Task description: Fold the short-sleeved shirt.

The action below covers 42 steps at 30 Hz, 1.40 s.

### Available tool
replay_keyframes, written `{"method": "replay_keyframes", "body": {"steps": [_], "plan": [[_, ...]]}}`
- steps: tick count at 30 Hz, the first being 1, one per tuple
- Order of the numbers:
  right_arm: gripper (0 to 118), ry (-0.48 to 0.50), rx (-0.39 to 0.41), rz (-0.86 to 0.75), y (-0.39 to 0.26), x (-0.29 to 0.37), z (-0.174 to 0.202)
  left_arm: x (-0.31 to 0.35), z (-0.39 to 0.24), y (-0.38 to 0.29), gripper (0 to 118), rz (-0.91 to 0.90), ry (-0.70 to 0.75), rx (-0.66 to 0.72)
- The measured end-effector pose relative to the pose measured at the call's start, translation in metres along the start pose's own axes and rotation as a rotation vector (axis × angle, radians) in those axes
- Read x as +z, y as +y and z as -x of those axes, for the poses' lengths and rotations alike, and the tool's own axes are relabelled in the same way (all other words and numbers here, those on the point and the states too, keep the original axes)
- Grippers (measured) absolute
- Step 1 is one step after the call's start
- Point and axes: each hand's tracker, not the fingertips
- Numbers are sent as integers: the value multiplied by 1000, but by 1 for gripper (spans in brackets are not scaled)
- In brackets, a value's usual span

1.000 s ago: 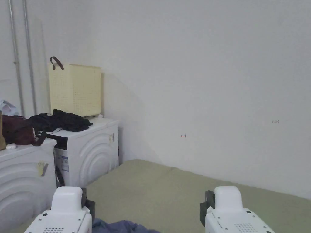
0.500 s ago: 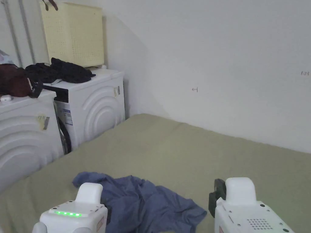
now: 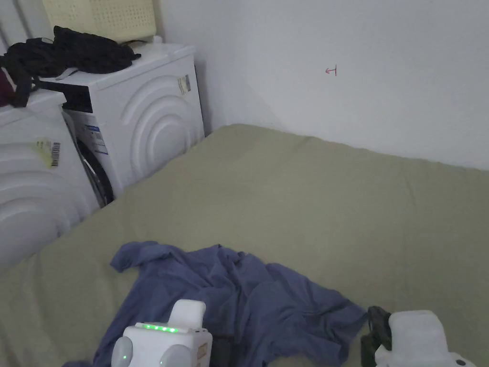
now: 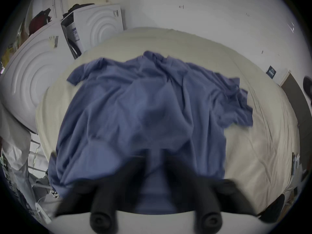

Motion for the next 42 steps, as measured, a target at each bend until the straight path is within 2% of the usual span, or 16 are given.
{"method": "replay_keyframes", "body": {"steps": [3, 10, 11, 14, 15, 16, 18, 23, 28, 32, 36, 42], "plan": [[0, 3, 2, 27, -10, -8, -1, -14, -14, 19, 118, -32, 24, -22], [0, -15, 0, 63, -22, -12, -12, -78, -30, 15, 118, 96, 188, -148], [0, -21, 0, 65, -23, -11, -13, -78, -28, 12, 118, 64, 118, -111], [0, -29, -2, 72, -25, -10, -17, -67, -17, 16, 118, 77, 97, -28], [0, -31, -7, 73, -25, -8, -18, -59, -19, 13, 111, 21, 96, -36], [0, -30, -12, 70, -25, -6, -18, -51, -19, 13, 91, -35, 57, -46], [0, -31, -16, 64, -25, -1, -17, -47, -18, 15, 4, -45, 7, 22], [0, -30, -20, 61, -25, 11, -24, -52, -15, 19, 4, -10, 23, 15], [0, -60, -44, 52, -28, 29, -51, -39, -60, 26, 4, -92, -85, 12], [0, -126, -68, 42, -35, 57, -88, -35, -146, 38, 4, -116, -154, -106], [0, -228, -127, 37, -46, 100, -143, -24, -256, 43, 4, -130, -292, -190], [0, -399, -166, 14, -65, 176, -228, 18, -432, 30, 4, -170, -491, -327]]}}
